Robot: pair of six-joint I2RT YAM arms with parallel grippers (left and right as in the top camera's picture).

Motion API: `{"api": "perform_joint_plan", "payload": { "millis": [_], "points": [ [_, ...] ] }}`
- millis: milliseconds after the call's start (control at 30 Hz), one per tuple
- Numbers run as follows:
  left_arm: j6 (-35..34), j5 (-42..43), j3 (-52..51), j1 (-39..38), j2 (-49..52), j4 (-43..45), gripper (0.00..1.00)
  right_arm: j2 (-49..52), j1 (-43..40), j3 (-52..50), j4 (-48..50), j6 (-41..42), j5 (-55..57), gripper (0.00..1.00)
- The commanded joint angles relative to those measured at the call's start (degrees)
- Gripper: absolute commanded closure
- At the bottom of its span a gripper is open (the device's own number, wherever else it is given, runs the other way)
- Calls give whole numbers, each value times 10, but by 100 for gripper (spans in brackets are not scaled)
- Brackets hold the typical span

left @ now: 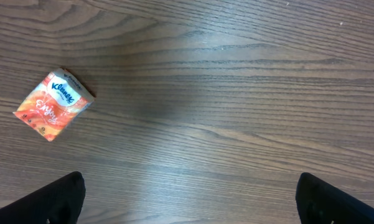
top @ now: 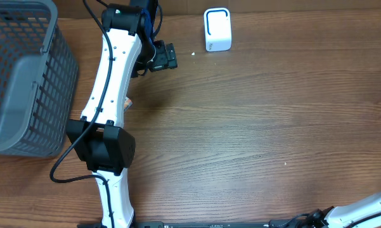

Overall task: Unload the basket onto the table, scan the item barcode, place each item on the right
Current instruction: 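Carry the Pantene tube off the right edge with the right gripper, then return the right gripper empty to the upper right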

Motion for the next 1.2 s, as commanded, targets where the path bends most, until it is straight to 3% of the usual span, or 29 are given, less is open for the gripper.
{"api": "perform_joint_plan", "payload": {
  "millis": [0,167,300,467,533,833,1000,1167],
  "points": [
    [-6,-5,5,-4,5,0,0,-70,0,26,10,-8,-137,17],
    [-6,-5,5,-4,5,0,0,-83,14,26,24,-72,-432,16],
    [-6,-5,5,-4,5,1,0,-83,63,26,5,-118,-513,16],
    [-6,-5,5,-4,5,0,0,-83,162,26,-47,-185,-495,10],
    [-6,-5,5,-4,5,1,0,-83,206,26,-65,-188,-457,0],
    [-11,2,5,-4,5,2,0,-83,380,25,-72,-188,-344,0],
    [-9,20,5,-4,5,0,0,-83,431,25,-72,-188,-339,0],
    [-14,-45,-10,-1,5,-38,0,-83,454,25,-72,-187,-339,0]
  ]
}}
